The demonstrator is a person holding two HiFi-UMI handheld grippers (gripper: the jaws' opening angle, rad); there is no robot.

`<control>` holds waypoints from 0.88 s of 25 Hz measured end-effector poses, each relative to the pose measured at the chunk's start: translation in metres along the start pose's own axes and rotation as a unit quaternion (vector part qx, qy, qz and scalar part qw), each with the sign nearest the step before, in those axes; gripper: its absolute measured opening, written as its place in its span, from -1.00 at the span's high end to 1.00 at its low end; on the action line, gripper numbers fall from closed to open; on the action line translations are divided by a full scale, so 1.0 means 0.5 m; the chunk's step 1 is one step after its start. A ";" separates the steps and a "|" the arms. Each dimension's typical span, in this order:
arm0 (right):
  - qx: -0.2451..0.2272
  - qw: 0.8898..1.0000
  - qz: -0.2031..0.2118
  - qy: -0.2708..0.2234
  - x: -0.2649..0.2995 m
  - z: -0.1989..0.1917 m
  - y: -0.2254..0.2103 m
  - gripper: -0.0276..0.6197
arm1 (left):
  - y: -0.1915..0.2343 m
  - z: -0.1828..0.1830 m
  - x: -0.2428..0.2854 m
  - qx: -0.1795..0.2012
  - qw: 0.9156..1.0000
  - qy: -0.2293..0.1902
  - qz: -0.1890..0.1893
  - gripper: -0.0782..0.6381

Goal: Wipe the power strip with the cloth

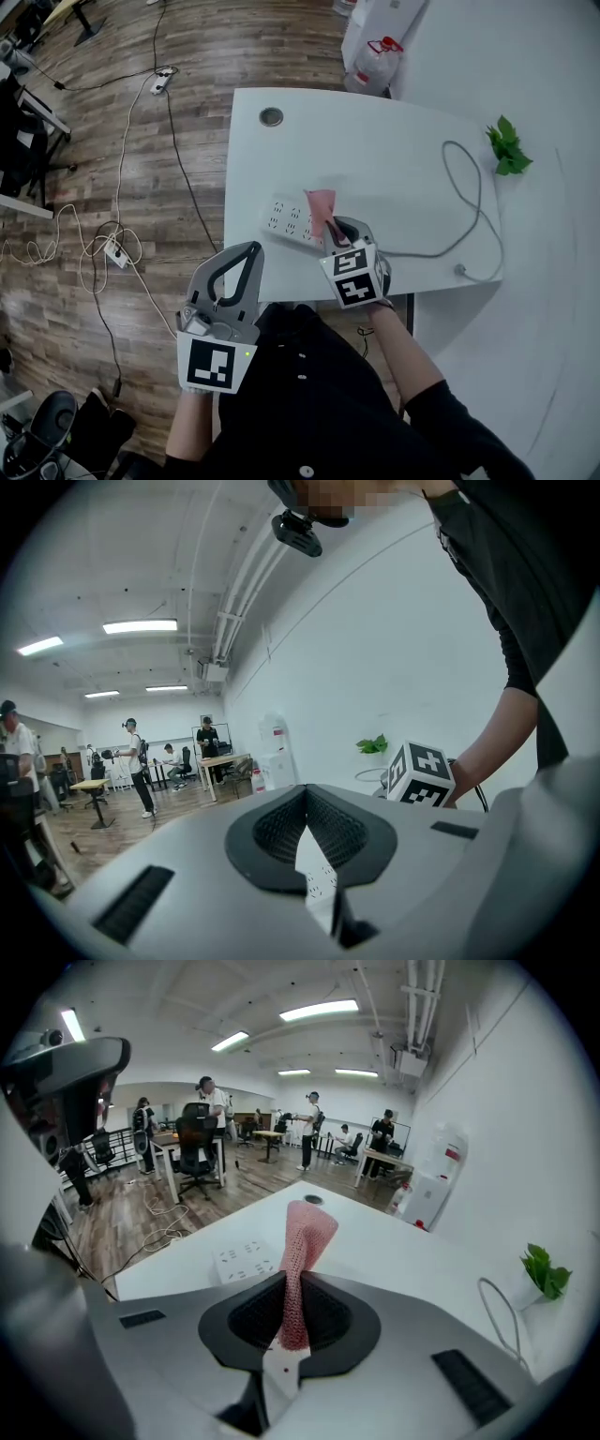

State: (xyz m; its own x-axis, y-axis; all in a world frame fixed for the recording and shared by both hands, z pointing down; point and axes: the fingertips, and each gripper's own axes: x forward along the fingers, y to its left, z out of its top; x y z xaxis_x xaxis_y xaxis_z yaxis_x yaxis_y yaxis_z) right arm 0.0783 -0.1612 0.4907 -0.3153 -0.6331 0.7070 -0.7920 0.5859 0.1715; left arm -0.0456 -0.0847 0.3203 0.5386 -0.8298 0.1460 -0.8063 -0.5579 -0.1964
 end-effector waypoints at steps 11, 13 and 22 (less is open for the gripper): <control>-0.070 0.992 0.099 -0.026 0.060 0.098 0.186 0.73 | 0.055 -0.021 -0.063 -0.008 0.998 0.020 0.062 0.74; -0.080 0.990 0.113 -0.026 0.074 0.105 0.214 0.73 | 0.065 -0.023 -0.072 -0.008 0.997 0.020 0.074 0.74; -0.096 0.985 0.140 0.004 0.139 0.088 0.276 0.73 | 0.096 -0.050 -0.115 -0.012 0.993 0.035 0.112 0.74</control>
State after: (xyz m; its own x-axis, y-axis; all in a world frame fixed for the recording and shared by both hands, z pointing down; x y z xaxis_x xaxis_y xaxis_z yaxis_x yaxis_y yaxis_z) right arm -0.0756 -0.1466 0.5334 -0.5034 -0.4288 0.7502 -0.5597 0.8233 0.0950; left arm -0.1214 -0.0634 0.3265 0.3273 -0.9297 0.1687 -0.9100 -0.3582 -0.2088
